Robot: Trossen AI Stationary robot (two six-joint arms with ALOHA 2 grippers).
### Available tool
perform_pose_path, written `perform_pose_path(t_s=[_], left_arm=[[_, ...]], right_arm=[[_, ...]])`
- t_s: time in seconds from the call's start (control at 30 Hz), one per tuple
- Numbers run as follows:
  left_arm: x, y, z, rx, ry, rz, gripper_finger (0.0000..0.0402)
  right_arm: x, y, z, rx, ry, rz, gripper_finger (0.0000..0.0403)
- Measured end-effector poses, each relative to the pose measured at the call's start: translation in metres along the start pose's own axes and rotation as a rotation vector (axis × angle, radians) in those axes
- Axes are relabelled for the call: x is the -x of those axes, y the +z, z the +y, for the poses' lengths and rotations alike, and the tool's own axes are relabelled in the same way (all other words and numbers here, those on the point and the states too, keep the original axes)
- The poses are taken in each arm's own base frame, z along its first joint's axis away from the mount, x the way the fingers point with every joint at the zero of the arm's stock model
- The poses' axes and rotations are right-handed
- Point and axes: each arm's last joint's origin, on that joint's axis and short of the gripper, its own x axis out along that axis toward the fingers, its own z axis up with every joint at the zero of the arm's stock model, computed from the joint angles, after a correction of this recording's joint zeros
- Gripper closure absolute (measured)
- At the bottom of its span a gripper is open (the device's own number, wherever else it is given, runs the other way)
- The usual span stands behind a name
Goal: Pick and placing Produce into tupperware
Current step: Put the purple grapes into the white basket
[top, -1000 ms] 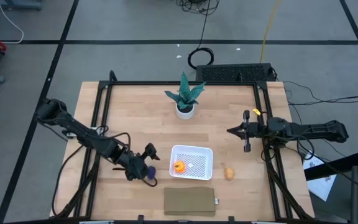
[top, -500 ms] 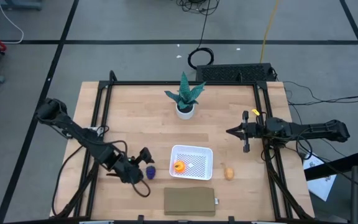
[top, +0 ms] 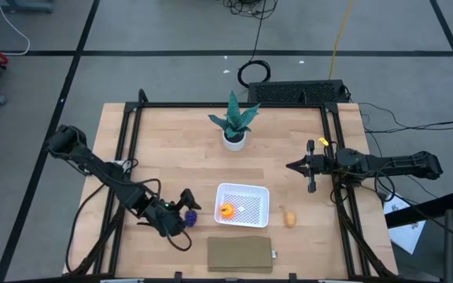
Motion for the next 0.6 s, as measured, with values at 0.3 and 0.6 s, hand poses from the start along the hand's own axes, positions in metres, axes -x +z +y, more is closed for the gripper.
perform_pose_path(t_s=[0.3, 0.6], left_arm=[[-0.001, -0.005, 0.002, 0.215, 0.015, 0.05, 0.0011], [0.0, -0.006, -0.011, -0.129, -0.035, 0.09, 0.0011]], right_arm=[[0.0, 0.0, 0.0, -0.026, 0.0, 0.0, 0.0403], [0.0, 0.0, 0.0, -0.027, 0.0, 0.0, 0.0403]])
